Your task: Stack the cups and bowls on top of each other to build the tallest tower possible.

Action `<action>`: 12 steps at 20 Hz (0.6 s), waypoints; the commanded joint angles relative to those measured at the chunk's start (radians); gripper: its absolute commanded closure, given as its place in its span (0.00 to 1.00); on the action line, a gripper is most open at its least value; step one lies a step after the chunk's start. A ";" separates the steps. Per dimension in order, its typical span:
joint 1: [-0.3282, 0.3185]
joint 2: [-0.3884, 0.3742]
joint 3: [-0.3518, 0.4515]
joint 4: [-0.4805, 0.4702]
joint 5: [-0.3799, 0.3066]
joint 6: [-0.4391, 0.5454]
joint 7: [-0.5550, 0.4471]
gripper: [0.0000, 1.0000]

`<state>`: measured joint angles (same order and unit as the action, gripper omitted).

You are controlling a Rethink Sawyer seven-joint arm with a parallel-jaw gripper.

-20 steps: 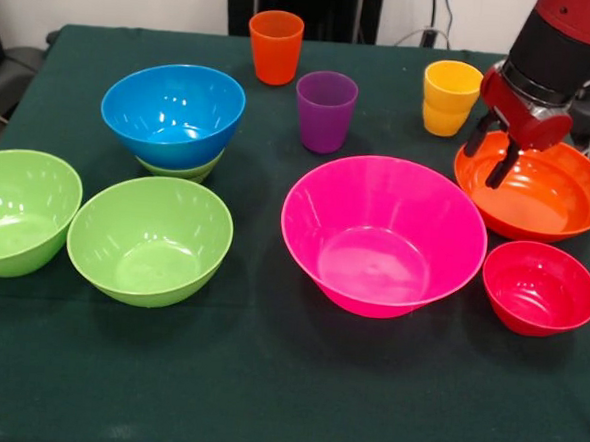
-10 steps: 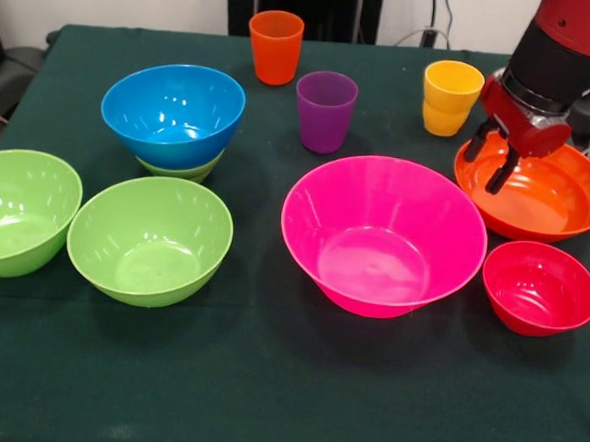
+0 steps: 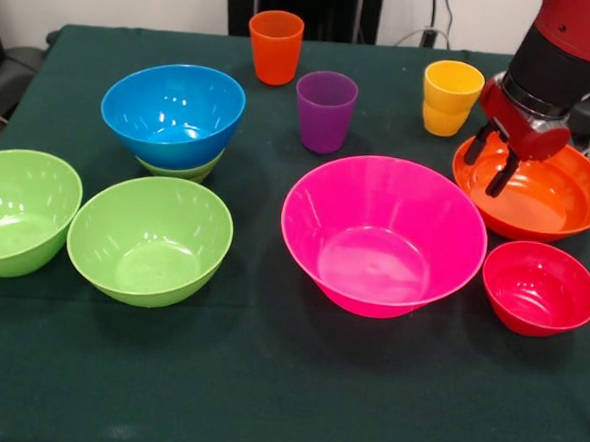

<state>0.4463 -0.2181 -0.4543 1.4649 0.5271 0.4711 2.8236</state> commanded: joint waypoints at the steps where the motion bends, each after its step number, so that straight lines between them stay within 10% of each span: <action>1: 0.016 0.028 0.131 -0.070 0.020 0.076 0.137 0.00; 7: 0.019 0.008 0.105 -0.091 -0.034 0.130 0.071 0.00; 12: -0.015 -0.008 0.099 -0.152 -0.192 0.116 -0.183 0.00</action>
<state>0.4599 -0.2195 -0.4538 1.4124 0.4712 0.4949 2.8233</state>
